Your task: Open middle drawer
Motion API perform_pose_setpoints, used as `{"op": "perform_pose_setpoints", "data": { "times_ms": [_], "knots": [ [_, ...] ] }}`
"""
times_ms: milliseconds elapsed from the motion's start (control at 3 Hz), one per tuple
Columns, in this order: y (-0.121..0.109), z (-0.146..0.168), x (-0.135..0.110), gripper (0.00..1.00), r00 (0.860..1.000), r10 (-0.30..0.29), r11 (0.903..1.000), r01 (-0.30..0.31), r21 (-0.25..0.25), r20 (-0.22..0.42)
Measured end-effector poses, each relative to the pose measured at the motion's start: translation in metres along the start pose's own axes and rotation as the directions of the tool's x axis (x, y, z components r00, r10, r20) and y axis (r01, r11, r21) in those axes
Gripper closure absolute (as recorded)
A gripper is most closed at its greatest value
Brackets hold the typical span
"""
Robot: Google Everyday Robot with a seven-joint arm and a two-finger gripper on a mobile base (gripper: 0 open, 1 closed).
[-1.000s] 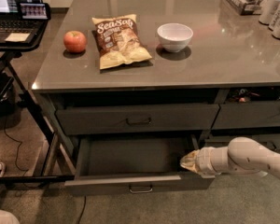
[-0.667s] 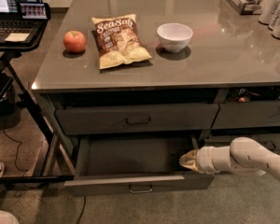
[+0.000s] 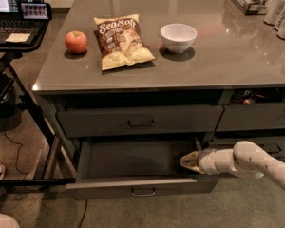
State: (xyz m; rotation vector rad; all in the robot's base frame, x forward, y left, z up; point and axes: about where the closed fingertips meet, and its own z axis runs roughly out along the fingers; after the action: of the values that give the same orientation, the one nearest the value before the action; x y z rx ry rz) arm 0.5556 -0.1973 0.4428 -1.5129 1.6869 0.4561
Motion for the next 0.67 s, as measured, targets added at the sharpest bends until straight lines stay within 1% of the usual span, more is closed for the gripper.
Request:
{"op": "perform_pose_setpoints", "data": {
  "times_ms": [333, 667],
  "knots": [
    [0.0008, 0.0118, 0.0065, 0.81, 0.999, 0.01, 0.9998, -0.01, -0.018, 0.031],
    [0.0068, 0.0156, 0.0095, 0.59, 0.999, 0.023, 0.999, -0.021, -0.04, 0.038]
  ]
}}
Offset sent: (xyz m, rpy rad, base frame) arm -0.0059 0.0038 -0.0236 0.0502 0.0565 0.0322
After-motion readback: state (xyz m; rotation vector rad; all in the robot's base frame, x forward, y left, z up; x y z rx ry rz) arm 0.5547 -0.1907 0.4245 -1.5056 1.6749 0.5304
